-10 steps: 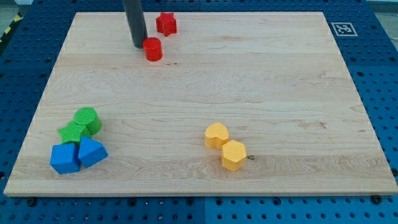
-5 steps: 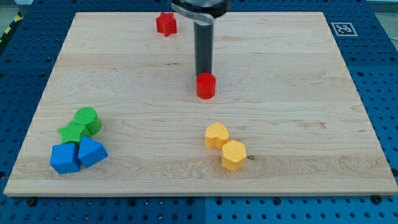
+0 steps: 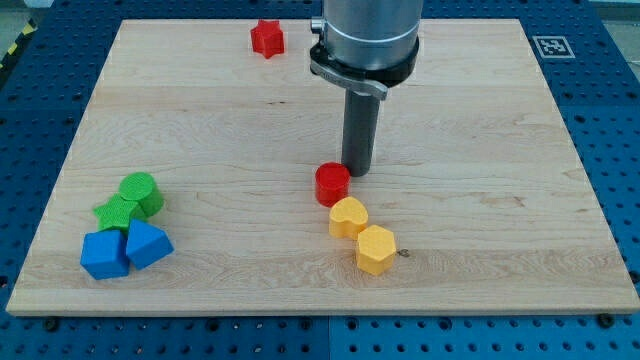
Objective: Move the red circle towards left side of yellow heart
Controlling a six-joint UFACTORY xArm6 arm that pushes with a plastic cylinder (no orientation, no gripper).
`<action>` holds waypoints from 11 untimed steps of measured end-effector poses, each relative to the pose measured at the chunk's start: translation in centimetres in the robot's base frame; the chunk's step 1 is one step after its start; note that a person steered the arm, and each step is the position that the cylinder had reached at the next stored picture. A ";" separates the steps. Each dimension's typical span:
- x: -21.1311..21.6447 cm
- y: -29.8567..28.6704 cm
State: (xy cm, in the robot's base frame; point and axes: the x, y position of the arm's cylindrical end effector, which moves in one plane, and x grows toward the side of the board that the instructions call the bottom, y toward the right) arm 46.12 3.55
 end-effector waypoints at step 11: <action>-2.7 -9.4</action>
